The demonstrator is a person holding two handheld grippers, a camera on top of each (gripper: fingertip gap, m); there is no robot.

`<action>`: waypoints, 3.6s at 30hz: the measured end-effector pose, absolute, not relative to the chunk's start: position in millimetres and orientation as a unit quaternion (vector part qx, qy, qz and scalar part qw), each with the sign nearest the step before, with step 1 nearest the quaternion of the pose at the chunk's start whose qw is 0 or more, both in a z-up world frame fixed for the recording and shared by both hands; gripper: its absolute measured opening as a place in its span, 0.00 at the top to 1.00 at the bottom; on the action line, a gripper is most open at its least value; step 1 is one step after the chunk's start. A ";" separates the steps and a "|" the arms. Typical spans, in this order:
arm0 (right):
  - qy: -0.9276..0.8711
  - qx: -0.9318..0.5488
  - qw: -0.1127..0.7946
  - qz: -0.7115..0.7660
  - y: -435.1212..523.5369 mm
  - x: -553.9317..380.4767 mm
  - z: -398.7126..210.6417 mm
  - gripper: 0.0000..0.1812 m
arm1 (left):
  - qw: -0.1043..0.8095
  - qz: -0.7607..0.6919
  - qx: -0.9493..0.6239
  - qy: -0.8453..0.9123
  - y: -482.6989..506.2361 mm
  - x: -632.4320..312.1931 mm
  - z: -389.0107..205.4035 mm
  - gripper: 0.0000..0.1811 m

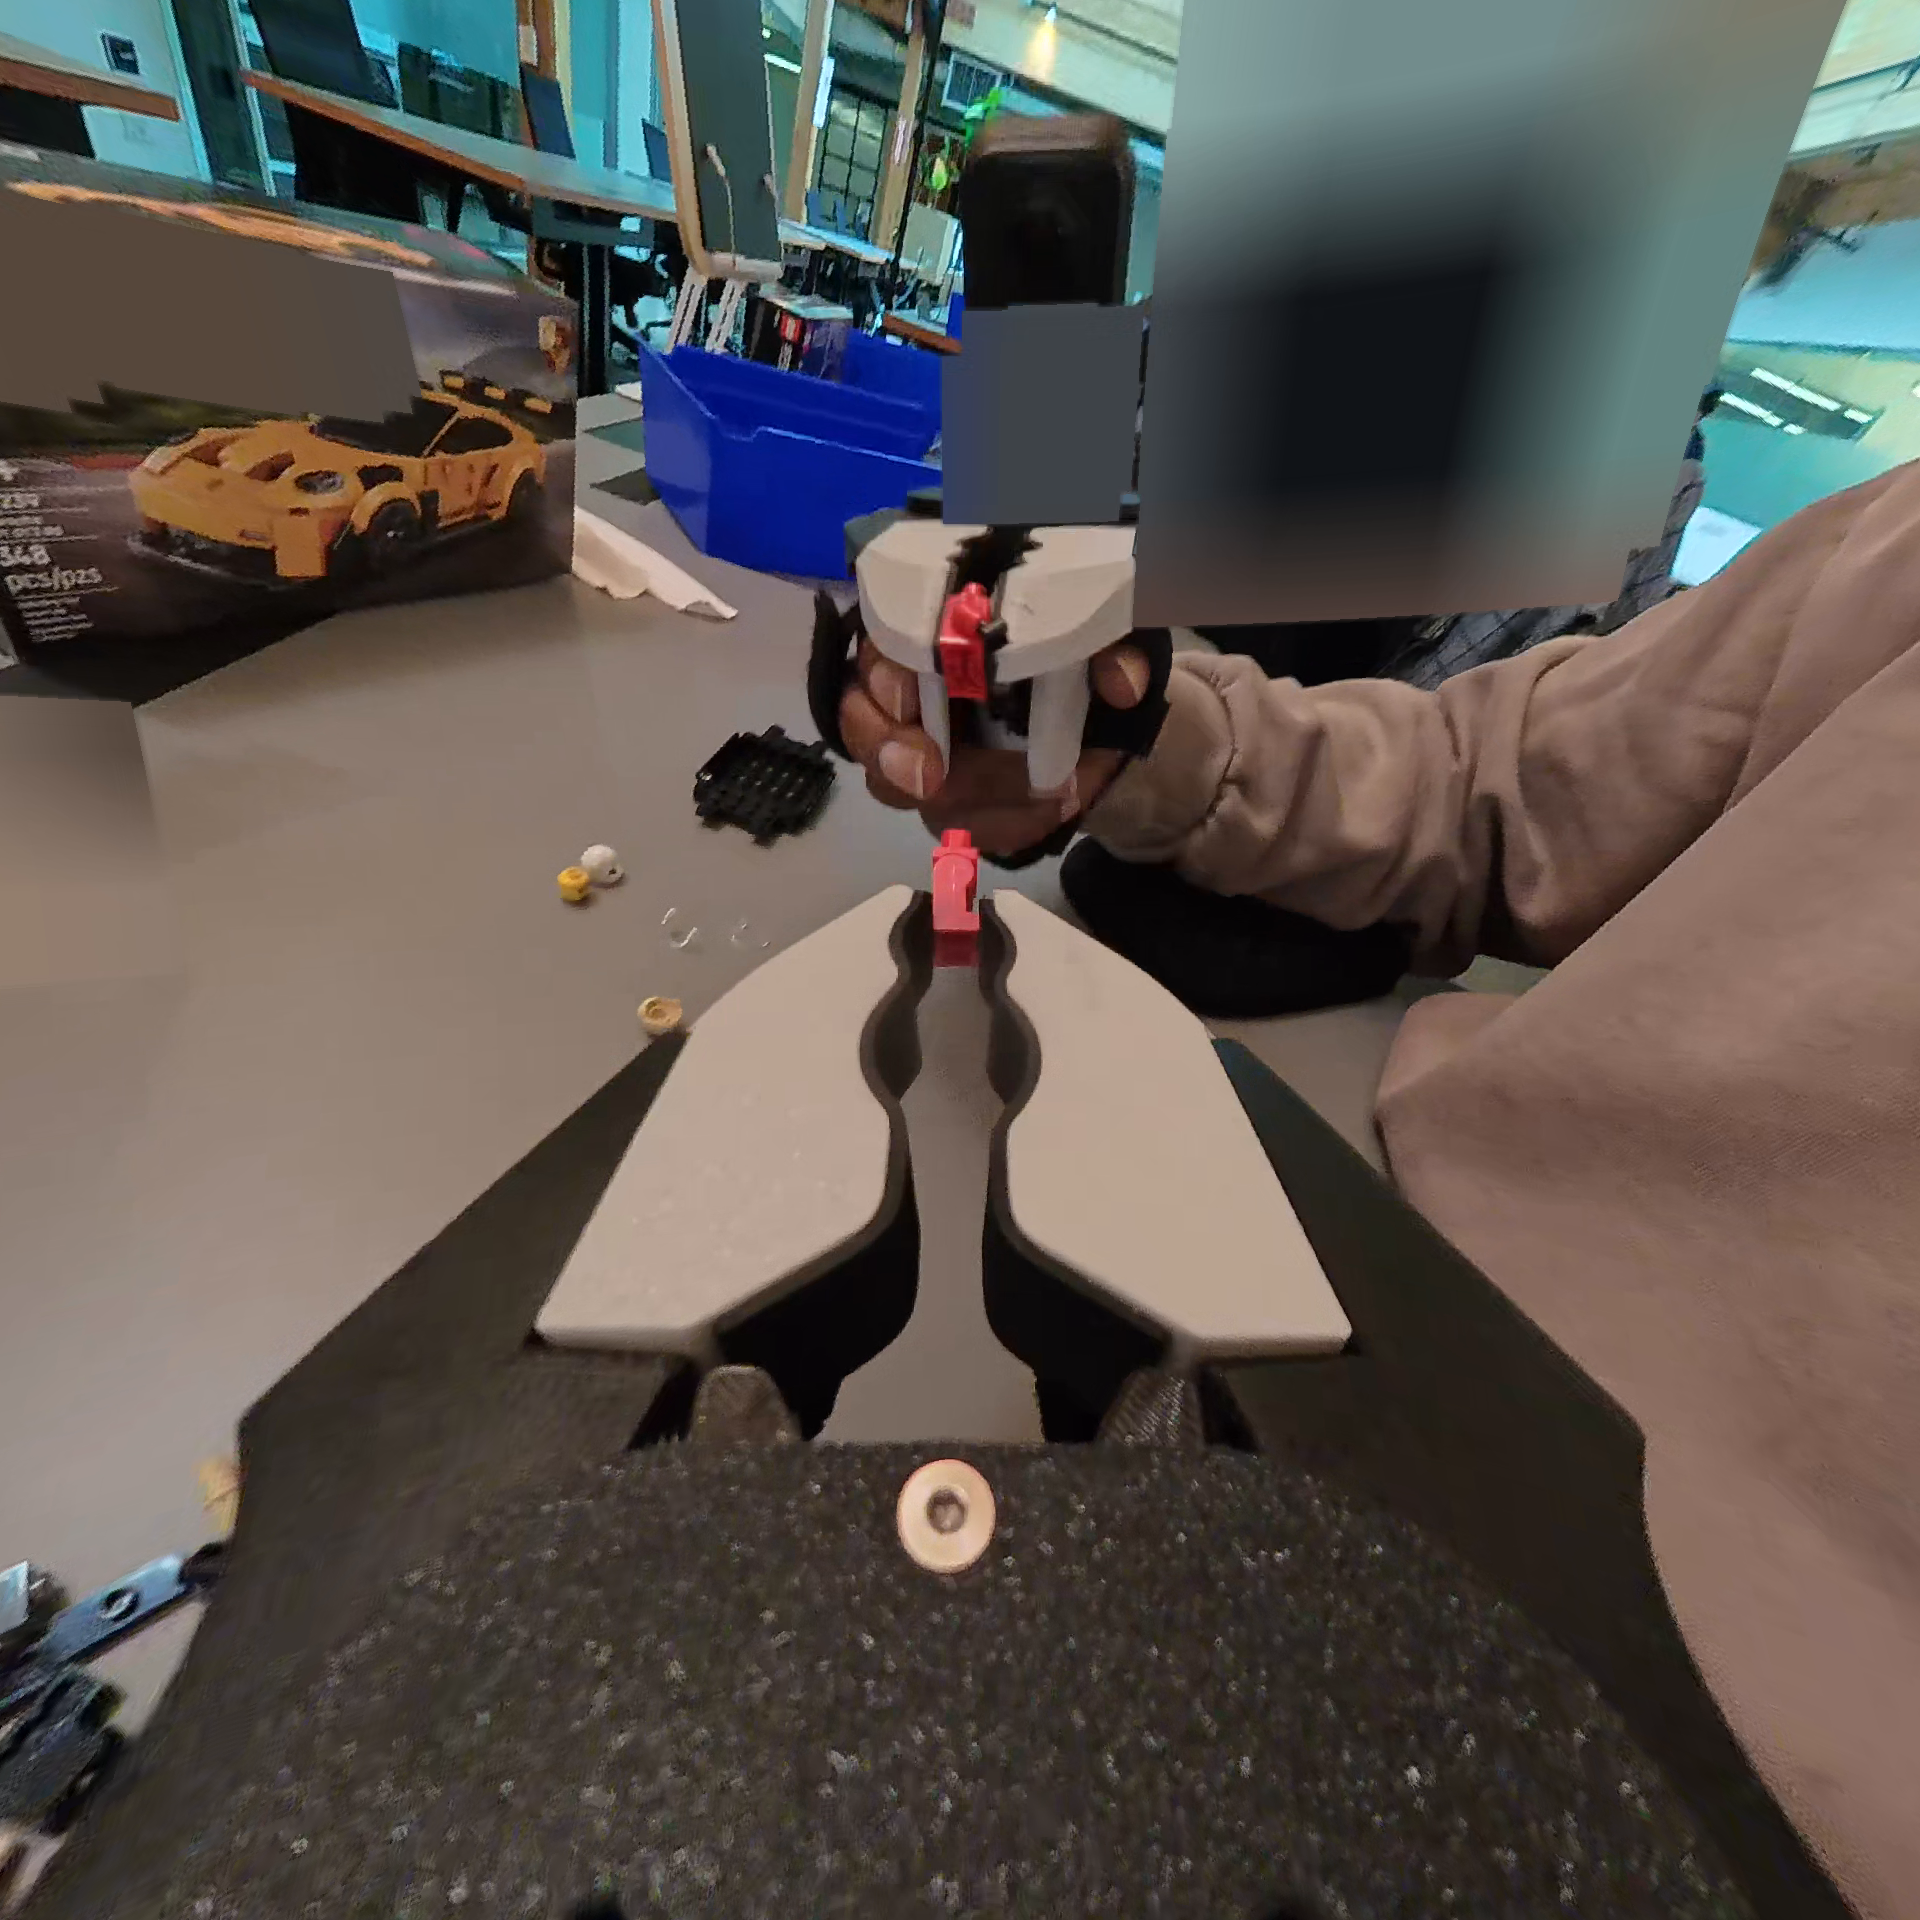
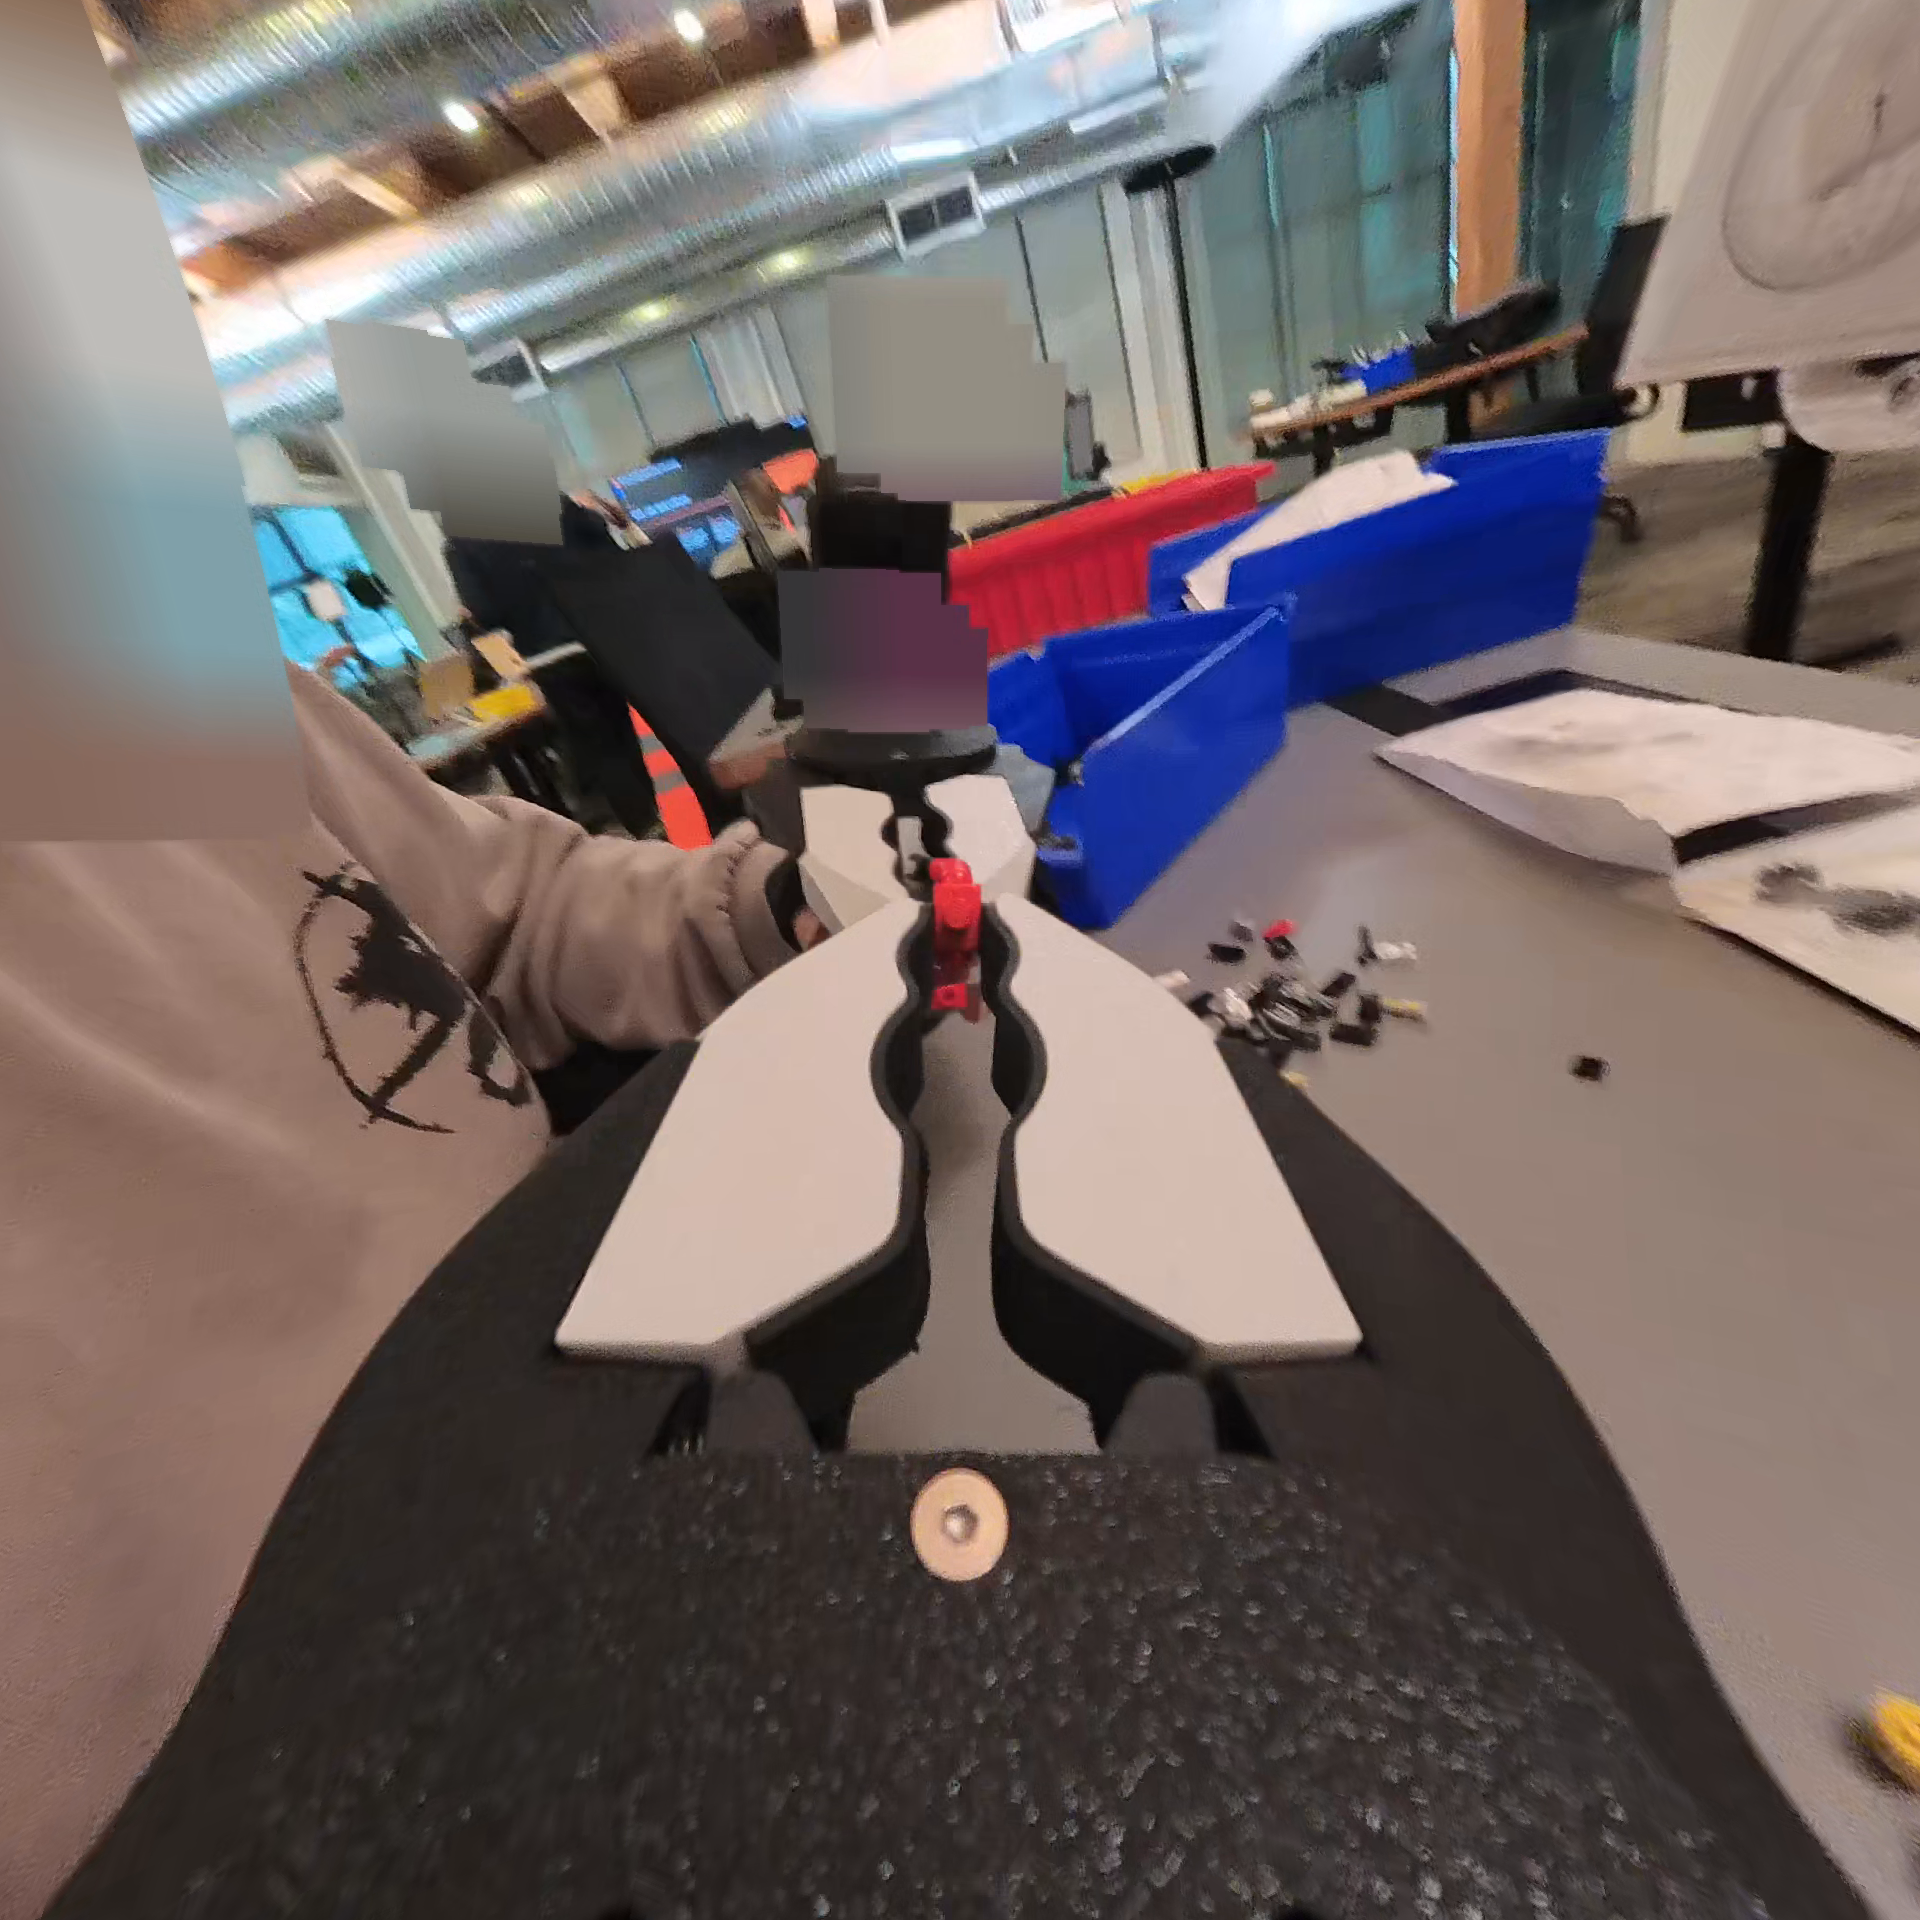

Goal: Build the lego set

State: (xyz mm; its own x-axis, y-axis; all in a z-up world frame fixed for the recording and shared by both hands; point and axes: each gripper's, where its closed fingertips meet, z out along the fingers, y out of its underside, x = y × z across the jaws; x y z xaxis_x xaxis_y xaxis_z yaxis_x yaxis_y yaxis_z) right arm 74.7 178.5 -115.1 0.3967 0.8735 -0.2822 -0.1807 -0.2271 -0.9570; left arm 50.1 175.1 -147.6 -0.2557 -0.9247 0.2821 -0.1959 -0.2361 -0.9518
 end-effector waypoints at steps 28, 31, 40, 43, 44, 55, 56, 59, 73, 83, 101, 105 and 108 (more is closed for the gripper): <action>-0.331 -0.604 0.510 0.515 156.7 49.2 -127.7 0.96 | 0.320 -0.588 -0.498 0.551 152.8 49.9 -132.1 0.96; -0.336 -0.602 0.499 0.525 153.2 47.8 -129.4 0.96 | 0.320 -0.583 -0.495 0.560 149.5 49.1 -132.6 0.96; -0.363 -0.607 0.474 0.525 145.7 46.1 -139.4 0.96 | 0.314 -0.554 -0.489 0.596 142.4 48.7 -143.1 0.96; -0.366 -0.607 0.471 0.525 144.3 46.5 -141.8 0.96 | 0.317 -0.552 -0.489 0.596 141.1 49.9 -144.5 0.96; -0.367 -0.607 0.472 0.523 144.3 46.7 -142.3 0.96 | 0.318 -0.552 -0.489 0.596 141.3 50.4 -144.5 0.96; -0.415 -0.607 0.475 0.484 143.4 32.1 -148.2 0.96 | 0.342 -0.531 -0.467 0.619 140.3 49.9 -133.0 0.95; -0.418 -0.608 0.476 0.478 143.8 31.4 -148.7 0.96 | 0.344 -0.527 -0.466 0.622 140.7 48.6 -133.8 0.95; -0.409 -0.612 0.485 0.472 147.3 33.8 -147.4 0.96 | 0.355 -0.515 -0.469 0.623 144.9 47.2 -135.2 0.95; -0.442 -0.657 0.517 0.324 156.3 39.7 -154.5 0.96 | 0.412 -0.434 -0.475 0.646 152.8 50.5 -145.9 0.96; -0.420 -0.663 0.533 0.316 159.4 47.1 -146.3 0.93 | 0.446 -0.457 -0.464 0.615 156.0 52.6 -137.2 0.95; -0.379 -0.713 0.494 0.322 170.4 62.0 -159.2 0.96 | 0.406 -0.511 -0.534 0.537 171.0 63.0 -152.8 0.96; -0.382 -0.717 0.481 0.332 168.8 61.2 -163.4 0.96 | 0.390 -0.513 -0.535 0.547 168.1 63.2 -159.2 0.95; -0.378 -0.712 0.480 0.345 167.6 60.8 -161.9 0.96 | 0.381 -0.525 -0.534 0.542 166.8 62.9 -158.3 0.96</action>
